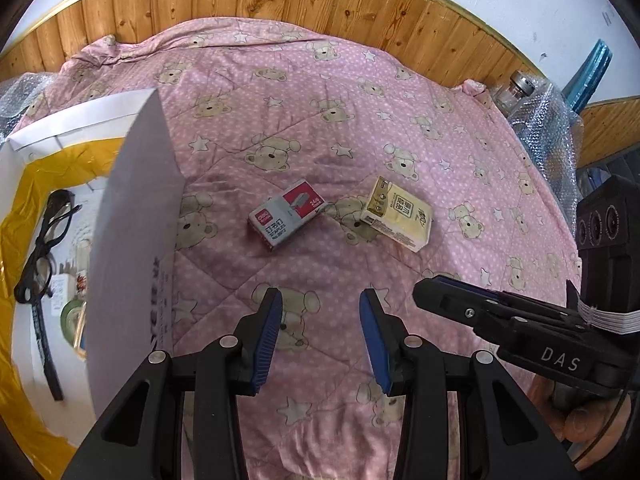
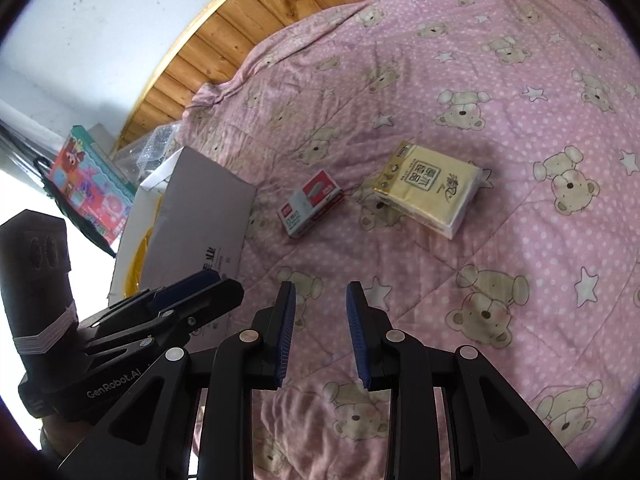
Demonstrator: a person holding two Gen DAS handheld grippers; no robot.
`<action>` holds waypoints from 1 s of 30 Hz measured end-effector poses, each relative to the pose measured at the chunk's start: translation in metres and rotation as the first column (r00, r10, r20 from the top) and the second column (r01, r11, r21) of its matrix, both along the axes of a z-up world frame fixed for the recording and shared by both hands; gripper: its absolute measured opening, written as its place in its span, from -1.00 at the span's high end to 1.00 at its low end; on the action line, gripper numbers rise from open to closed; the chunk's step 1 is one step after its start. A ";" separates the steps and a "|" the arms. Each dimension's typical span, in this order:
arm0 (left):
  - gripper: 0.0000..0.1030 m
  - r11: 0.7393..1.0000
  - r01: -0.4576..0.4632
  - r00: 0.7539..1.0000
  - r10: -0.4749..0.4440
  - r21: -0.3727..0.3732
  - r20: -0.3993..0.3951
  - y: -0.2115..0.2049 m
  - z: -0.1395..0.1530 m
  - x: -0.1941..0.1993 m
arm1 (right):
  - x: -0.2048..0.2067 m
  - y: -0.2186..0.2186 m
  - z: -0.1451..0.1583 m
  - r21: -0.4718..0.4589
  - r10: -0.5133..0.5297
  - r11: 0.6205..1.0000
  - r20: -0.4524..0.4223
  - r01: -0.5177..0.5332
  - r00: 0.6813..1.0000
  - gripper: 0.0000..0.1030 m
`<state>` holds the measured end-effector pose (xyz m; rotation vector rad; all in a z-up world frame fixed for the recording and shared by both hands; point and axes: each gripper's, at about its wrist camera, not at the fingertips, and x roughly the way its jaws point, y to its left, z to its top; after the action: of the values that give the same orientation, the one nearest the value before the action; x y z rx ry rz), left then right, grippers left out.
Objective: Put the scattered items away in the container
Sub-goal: 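Lower the left gripper onto the red staple box while the right approaches the tissue pack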
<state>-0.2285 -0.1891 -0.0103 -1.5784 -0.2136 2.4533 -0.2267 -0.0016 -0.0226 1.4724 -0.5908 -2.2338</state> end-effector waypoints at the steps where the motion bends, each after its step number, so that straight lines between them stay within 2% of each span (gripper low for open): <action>1: 0.18 1.000 0.002 1.000 -0.002 -0.006 0.004 0.001 -0.003 -0.006 | -0.004 0.003 -0.001 0.013 -0.006 1.000 -0.004 0.007 1.000 0.41; 3: 0.18 1.000 0.004 1.000 -0.004 -0.016 0.010 0.003 -0.011 -0.018 | -0.011 0.009 -0.003 0.044 -0.021 0.999 -0.015 0.022 1.000 0.39; 5: 0.14 1.000 0.003 1.000 -0.003 -0.023 0.016 0.004 -0.018 -0.031 | -0.020 0.017 -0.004 0.082 -0.043 0.996 -0.034 0.046 0.999 0.24; 6: 0.09 1.000 0.003 1.000 -0.002 -0.027 0.019 0.005 -0.022 -0.037 | -0.023 0.021 -0.004 0.100 -0.053 0.993 -0.043 0.057 0.998 0.23; 11: 0.08 0.999 0.010 1.000 -0.009 -0.049 0.030 0.007 -0.040 -0.068 | -0.047 0.036 -0.009 0.201 -0.084 0.975 -0.087 0.100 0.993 0.04; 16: 0.08 0.998 -0.010 0.999 0.014 -0.068 0.045 0.004 -0.061 -0.092 | -0.072 0.041 -0.029 0.270 -0.082 0.958 -0.079 0.100 0.994 0.04; 21: -0.03 0.996 -0.010 1.000 0.011 -0.094 0.017 0.004 -0.067 -0.096 | -0.082 0.035 -0.051 0.260 -0.045 0.964 -0.032 0.051 0.998 0.04; 22: -0.03 0.995 -0.001 1.000 0.003 -0.101 0.014 0.005 -0.067 -0.095 | -0.080 0.032 -0.050 0.251 -0.029 0.967 -0.035 0.037 0.999 0.01; 25: -0.03 0.992 0.008 1.000 -0.008 -0.128 -0.001 0.005 -0.069 -0.095 | -0.075 0.016 -0.042 0.244 0.039 0.969 -0.065 -0.022 0.997 0.32; 28: -0.14 0.991 -0.007 1.000 0.009 -0.131 0.009 0.001 -0.074 -0.098 | -0.069 -0.004 -0.033 0.247 0.117 0.965 -0.102 -0.089 0.988 0.33; 30: -0.14 0.990 -0.027 0.999 0.031 -0.135 0.032 -0.002 -0.081 -0.101 | -0.069 -0.014 -0.034 0.250 0.150 0.961 -0.103 -0.120 0.983 0.29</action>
<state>-0.3295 -0.1916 -0.0917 -1.6840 -0.0782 2.5118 -0.2961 -0.0154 -0.0562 1.4277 -0.1755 -2.3303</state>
